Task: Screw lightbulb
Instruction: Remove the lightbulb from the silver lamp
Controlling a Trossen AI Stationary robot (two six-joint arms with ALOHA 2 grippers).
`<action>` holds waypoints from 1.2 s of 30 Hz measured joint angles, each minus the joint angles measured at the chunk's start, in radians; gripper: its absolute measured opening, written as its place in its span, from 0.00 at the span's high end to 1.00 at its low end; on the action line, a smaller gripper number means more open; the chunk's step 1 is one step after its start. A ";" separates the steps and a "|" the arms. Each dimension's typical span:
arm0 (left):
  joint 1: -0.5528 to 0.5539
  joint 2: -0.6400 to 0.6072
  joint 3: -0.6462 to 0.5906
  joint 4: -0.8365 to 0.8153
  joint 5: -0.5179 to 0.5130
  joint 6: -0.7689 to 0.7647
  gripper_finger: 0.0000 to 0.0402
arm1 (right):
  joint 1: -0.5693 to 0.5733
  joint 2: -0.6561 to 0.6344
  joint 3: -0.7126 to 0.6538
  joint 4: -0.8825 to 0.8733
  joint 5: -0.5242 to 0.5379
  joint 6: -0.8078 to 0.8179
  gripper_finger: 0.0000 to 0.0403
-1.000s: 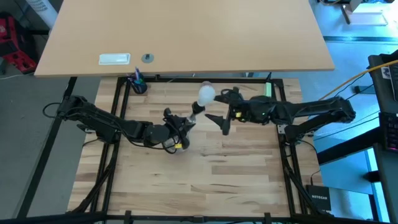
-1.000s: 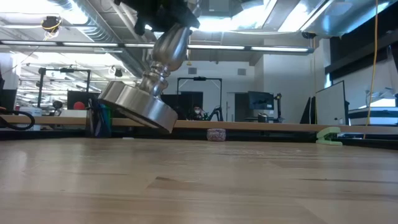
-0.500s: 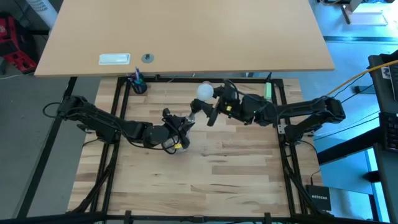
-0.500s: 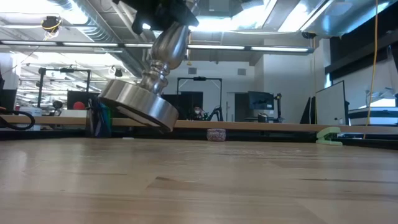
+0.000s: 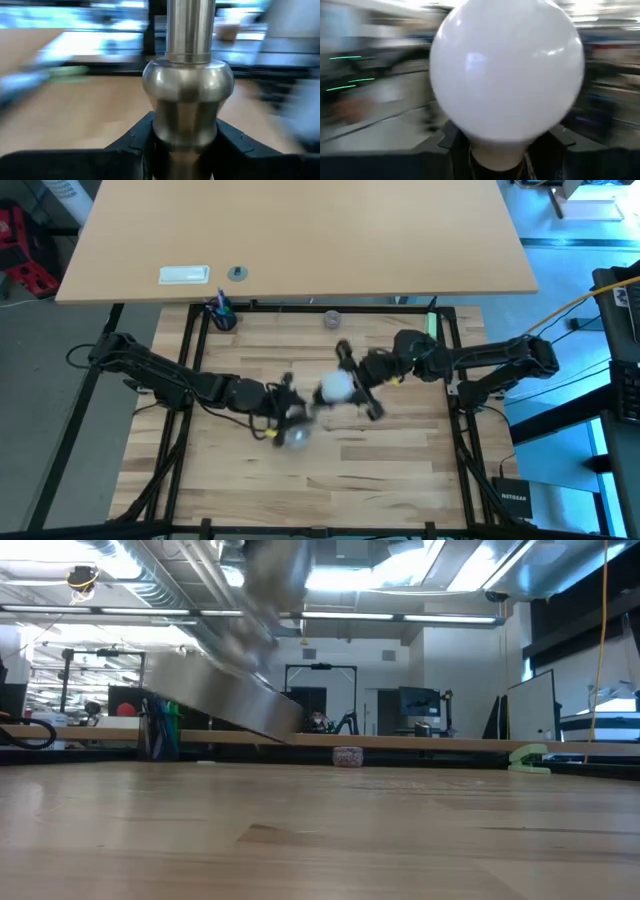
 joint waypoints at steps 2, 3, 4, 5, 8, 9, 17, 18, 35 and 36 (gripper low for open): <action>0.001 -0.004 0.000 0.026 0.219 -0.017 0.70 | -0.001 0.003 0.017 -0.006 -0.238 0.012 0.61; 0.001 -0.005 0.000 0.050 0.307 -0.040 0.70 | -0.002 0.010 0.029 -0.005 -0.331 0.011 0.61; 0.003 -0.004 0.000 0.077 0.377 -0.064 0.70 | 0.001 0.017 0.039 0.005 -0.395 0.004 0.61; 0.008 0.000 0.000 0.104 0.434 -0.080 0.70 | 0.010 0.021 0.048 0.010 -0.431 -0.004 0.61; 0.015 0.006 0.000 0.142 0.496 -0.076 0.70 | 0.031 0.027 0.060 0.006 -0.427 -0.043 0.61; 0.018 0.006 0.000 0.136 0.505 -0.081 0.70 | 0.033 0.033 0.061 0.005 -0.423 -0.058 0.61; 0.023 0.001 0.000 0.087 0.340 -0.043 0.70 | 0.033 0.017 0.062 -0.054 -0.177 0.040 0.49; 0.023 0.001 0.000 0.081 0.305 -0.031 0.70 | 0.032 0.004 0.062 -0.088 -0.148 0.039 0.42; -0.005 0.000 -0.001 -0.065 -0.582 -0.103 0.70 | 0.032 -0.216 0.011 -0.611 0.561 0.204 0.13; -0.004 0.000 -0.001 -0.066 -0.599 -0.113 0.70 | 0.032 -0.203 -0.010 -0.551 0.582 0.205 0.14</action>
